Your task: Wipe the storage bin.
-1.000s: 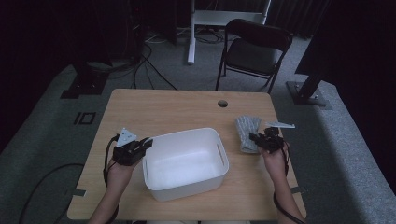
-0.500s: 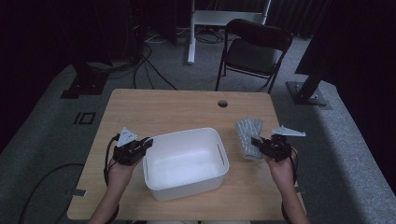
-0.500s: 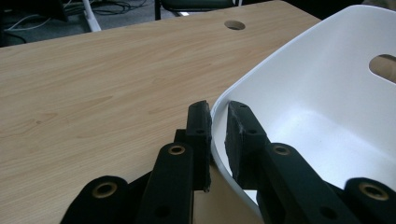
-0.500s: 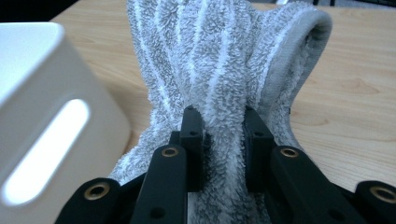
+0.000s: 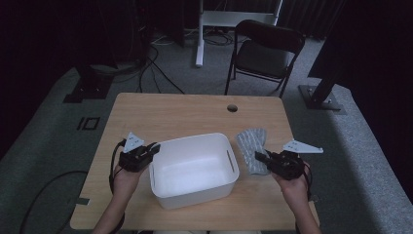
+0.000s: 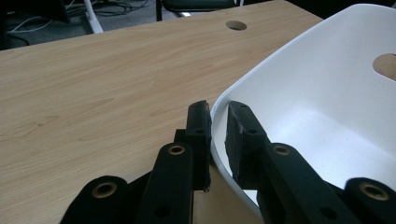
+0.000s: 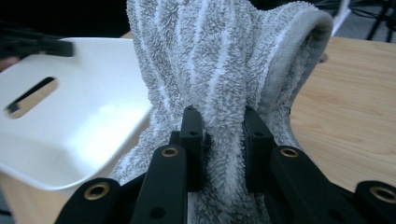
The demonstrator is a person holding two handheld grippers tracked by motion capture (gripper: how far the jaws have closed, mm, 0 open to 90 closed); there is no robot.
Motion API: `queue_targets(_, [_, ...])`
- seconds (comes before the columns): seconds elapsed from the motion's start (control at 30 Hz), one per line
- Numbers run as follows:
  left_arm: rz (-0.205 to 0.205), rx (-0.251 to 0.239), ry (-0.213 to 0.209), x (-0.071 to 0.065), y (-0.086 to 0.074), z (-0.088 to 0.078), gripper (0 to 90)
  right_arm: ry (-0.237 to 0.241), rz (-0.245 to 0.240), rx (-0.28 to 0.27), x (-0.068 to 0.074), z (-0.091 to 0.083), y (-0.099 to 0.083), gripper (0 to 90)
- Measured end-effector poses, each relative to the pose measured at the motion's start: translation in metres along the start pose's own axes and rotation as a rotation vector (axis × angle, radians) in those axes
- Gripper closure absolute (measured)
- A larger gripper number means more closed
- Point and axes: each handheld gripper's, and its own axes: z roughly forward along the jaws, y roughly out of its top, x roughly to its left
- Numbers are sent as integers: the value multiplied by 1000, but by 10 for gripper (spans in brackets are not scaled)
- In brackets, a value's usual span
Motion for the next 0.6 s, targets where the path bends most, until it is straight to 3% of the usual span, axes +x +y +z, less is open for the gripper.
queue_targets(0.13, [3, 1, 2, 0, 0, 0, 796, 36, -16, -8, 14, -3, -3, 751])
queue_targets(0.33, [3, 3, 6, 0, 0, 0, 795, 116, -1, -39, 30, -11, -5, 750])
queue_targets(0.6, [3, 3, 7, -1, 0, 0, 795, 98, -28, 22, 38, 4, -17, 749])
